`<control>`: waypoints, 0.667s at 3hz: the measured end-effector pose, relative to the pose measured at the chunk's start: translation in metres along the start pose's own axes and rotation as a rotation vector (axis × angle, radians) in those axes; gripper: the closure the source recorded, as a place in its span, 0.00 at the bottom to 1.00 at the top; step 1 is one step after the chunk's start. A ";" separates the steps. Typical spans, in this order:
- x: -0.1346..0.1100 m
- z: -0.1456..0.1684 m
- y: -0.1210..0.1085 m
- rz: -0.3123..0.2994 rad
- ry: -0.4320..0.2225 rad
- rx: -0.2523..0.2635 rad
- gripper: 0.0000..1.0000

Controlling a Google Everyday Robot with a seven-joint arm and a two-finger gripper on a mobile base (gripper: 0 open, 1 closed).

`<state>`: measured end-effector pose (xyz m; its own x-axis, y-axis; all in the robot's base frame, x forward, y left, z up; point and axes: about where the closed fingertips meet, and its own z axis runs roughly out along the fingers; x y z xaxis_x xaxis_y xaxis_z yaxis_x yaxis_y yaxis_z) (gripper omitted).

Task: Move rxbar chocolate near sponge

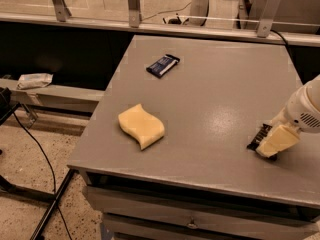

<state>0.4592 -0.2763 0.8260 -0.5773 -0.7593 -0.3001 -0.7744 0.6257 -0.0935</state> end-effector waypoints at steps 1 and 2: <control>-0.034 -0.012 0.004 -0.085 -0.071 0.002 1.00; -0.122 -0.039 0.022 -0.294 -0.236 -0.004 1.00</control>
Offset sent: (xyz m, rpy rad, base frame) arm 0.0735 0.1901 0.1370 0.2089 -0.3687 0.5725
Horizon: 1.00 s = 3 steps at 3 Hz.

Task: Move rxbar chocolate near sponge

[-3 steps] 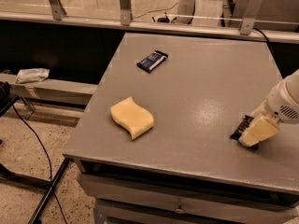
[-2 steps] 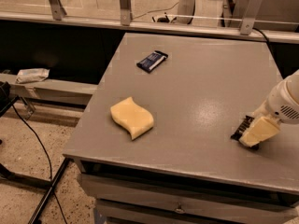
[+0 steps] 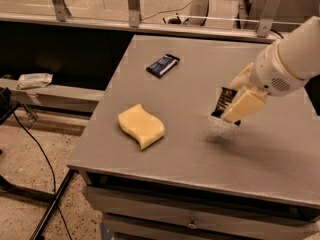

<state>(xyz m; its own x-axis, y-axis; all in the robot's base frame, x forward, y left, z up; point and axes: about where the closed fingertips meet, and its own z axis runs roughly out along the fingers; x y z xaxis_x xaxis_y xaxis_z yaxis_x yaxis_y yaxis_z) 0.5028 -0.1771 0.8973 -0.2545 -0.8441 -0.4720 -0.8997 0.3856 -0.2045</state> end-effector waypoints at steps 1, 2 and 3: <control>-0.068 0.011 0.004 -0.143 -0.102 -0.041 1.00; -0.104 0.051 0.021 -0.246 -0.148 -0.157 0.77; -0.110 0.080 0.035 -0.293 -0.157 -0.240 0.46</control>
Offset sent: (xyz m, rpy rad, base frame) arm 0.0327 0.1530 -0.0182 0.1223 0.0240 0.4312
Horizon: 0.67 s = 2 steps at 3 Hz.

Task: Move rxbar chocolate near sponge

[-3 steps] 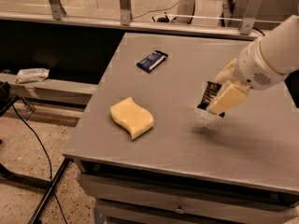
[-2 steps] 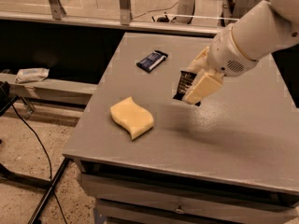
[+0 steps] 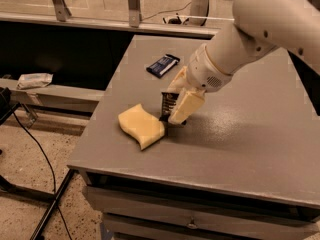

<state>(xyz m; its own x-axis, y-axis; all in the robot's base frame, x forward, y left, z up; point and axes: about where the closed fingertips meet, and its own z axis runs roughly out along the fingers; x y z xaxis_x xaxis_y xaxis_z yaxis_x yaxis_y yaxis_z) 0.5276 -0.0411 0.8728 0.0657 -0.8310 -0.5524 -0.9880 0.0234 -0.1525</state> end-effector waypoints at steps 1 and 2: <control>0.004 0.012 0.009 -0.033 -0.036 -0.047 0.15; 0.002 0.011 0.009 -0.031 -0.033 -0.044 0.00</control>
Offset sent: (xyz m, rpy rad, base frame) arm -0.0059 0.0026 -0.0104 0.0230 0.0176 0.0450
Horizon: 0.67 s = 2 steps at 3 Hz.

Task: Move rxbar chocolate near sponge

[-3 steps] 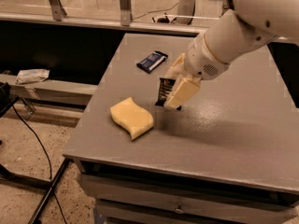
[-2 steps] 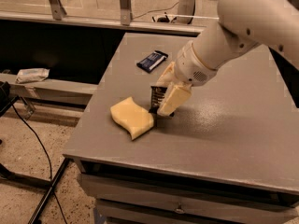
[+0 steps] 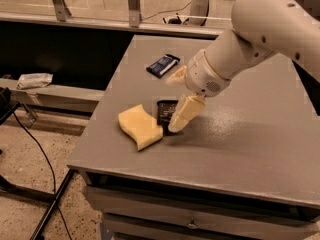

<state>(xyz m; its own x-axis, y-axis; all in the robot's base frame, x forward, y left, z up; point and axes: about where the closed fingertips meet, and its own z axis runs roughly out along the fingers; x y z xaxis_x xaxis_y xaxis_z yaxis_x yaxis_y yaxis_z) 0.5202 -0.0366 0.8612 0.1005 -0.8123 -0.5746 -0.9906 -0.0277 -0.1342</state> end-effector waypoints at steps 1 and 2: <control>0.000 0.000 0.000 0.000 0.000 0.000 0.00; 0.014 -0.025 0.003 0.005 -0.030 0.059 0.00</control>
Offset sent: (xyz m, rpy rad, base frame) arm -0.0221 -0.1657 0.0738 0.2140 -0.2592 -0.2066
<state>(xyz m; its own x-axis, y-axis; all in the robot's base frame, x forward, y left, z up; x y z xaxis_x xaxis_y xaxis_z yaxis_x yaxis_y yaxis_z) 0.5164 -0.0629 0.8728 0.0992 -0.7947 -0.5988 -0.9839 0.0115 -0.1783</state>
